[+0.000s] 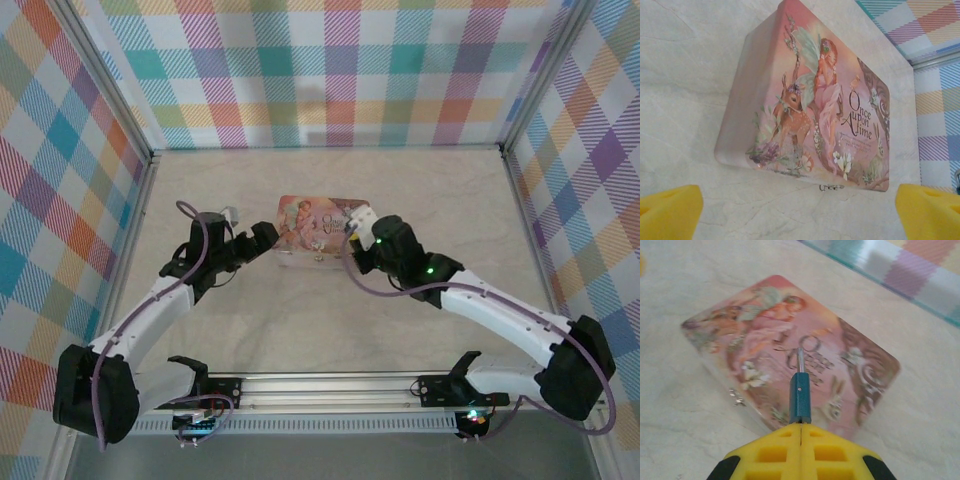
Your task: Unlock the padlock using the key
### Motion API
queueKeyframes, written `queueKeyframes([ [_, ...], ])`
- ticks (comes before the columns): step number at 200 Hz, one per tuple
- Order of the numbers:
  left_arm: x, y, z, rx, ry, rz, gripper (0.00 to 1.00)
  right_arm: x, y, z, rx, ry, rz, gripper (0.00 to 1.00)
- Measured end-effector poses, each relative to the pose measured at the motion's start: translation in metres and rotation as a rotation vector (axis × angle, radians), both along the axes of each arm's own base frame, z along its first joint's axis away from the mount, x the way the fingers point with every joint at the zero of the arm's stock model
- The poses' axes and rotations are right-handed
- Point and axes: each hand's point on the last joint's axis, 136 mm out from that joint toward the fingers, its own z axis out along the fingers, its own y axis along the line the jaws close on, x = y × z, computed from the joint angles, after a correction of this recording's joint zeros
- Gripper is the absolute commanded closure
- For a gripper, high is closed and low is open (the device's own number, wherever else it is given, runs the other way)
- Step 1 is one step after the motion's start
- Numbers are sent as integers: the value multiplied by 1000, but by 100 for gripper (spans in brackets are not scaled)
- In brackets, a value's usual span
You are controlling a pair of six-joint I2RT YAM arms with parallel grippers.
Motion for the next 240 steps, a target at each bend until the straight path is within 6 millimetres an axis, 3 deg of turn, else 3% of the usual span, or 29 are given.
queueKeyframes([
  [51, -11, -1, -1, -11, -4, -13, 0, 25, -82, -25, 131, 168, -320, 100],
  [87, -24, -15, -6, -18, 3, -63, 0, 31, -117, -56, 249, 306, -468, 100],
  [167, -39, -39, -12, -27, 4, -143, 0, 59, -142, -113, 472, 502, -637, 100],
  [232, -39, -44, -13, -38, 6, -146, 0, 75, -151, -148, 557, 582, -724, 100],
  [240, -39, -45, -13, -39, 6, -147, 0, 75, -152, -152, 562, 589, -731, 96],
])
